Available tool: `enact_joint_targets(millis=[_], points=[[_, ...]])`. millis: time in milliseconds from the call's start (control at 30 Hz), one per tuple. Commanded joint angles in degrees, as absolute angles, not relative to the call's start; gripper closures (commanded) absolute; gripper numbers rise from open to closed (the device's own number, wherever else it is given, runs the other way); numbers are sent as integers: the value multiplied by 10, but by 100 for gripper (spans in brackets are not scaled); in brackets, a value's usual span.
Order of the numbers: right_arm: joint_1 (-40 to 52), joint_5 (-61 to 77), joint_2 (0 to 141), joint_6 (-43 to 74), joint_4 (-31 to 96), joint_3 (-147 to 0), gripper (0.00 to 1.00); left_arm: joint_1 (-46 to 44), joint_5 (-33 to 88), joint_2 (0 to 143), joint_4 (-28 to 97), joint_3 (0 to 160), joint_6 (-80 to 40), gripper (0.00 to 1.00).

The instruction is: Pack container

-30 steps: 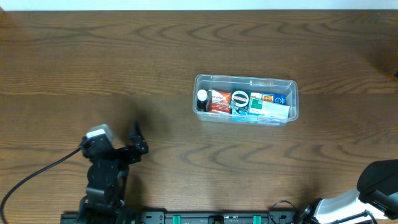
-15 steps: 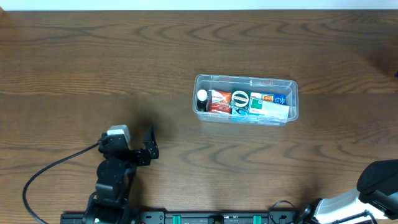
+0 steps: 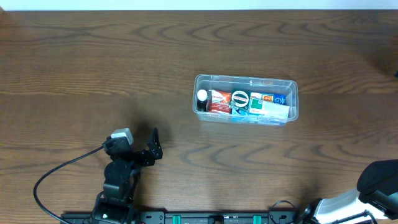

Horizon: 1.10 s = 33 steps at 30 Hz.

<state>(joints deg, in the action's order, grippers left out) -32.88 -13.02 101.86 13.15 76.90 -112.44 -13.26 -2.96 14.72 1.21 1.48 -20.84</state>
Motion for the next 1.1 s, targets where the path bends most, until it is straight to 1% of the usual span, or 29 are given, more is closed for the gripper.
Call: enact_joint_targets(millis=[0, 367, 967, 1067], points=[[-334, -133, 1014, 128, 769, -1127, 1, -133, -30, 145, 10, 2, -239, 2], [-334, -133, 1014, 128, 769, -1127, 1, -133, -41, 145, 37, 2, -239, 2], [-334, -133, 1014, 128, 769, -1127, 1, -133, -41, 145, 37, 2, -239, 2], [-334, -133, 1014, 128, 769, -1127, 1, -150, -40, 137, 37, 2, -239, 2]])
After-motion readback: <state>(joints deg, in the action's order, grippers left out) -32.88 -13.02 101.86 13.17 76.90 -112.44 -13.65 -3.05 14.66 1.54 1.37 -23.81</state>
